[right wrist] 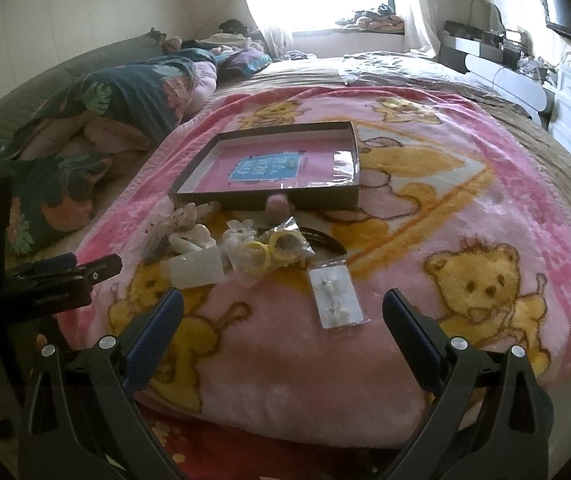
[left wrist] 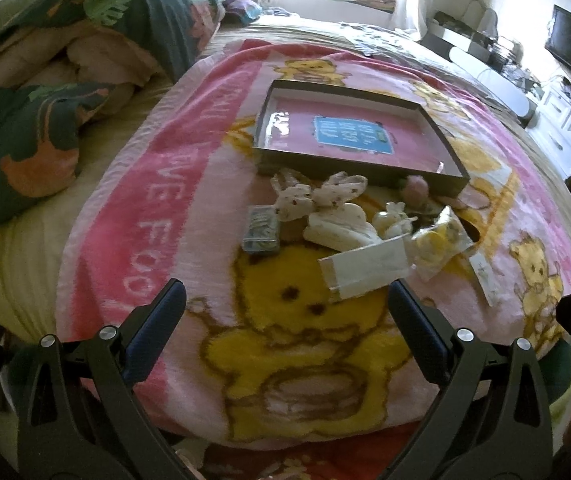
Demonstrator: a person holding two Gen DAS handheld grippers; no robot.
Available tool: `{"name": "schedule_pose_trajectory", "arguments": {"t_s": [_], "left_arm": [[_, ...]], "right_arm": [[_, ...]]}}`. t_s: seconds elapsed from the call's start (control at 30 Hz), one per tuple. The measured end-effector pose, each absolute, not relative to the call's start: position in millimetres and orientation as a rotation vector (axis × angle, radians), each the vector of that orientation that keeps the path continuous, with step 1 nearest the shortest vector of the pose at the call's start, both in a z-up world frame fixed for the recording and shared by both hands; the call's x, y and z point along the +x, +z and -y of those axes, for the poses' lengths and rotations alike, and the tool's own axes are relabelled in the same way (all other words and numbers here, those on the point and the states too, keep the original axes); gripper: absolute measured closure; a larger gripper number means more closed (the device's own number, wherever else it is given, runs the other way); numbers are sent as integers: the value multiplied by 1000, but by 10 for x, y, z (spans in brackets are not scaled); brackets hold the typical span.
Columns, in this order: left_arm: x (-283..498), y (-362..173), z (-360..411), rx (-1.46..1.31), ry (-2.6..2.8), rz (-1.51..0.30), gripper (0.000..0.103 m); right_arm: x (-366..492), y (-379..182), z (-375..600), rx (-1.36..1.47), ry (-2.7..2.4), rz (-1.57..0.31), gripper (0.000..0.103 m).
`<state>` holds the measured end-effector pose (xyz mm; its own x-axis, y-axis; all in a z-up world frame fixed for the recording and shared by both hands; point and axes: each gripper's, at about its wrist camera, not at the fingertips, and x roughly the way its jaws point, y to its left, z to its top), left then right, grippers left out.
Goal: Organize jewelry
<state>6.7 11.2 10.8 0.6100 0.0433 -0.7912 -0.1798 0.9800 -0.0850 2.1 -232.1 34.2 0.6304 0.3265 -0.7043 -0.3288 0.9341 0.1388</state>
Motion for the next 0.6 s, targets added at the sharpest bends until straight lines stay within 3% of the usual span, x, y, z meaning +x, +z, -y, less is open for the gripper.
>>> {"name": "schedule_pose_trajectory", "arguments": {"t_s": [0.6], "left_arm": [[263, 107, -546, -209, 213, -921, 8]], "right_arm": [[378, 206, 2013, -66, 479, -840, 4]]}}
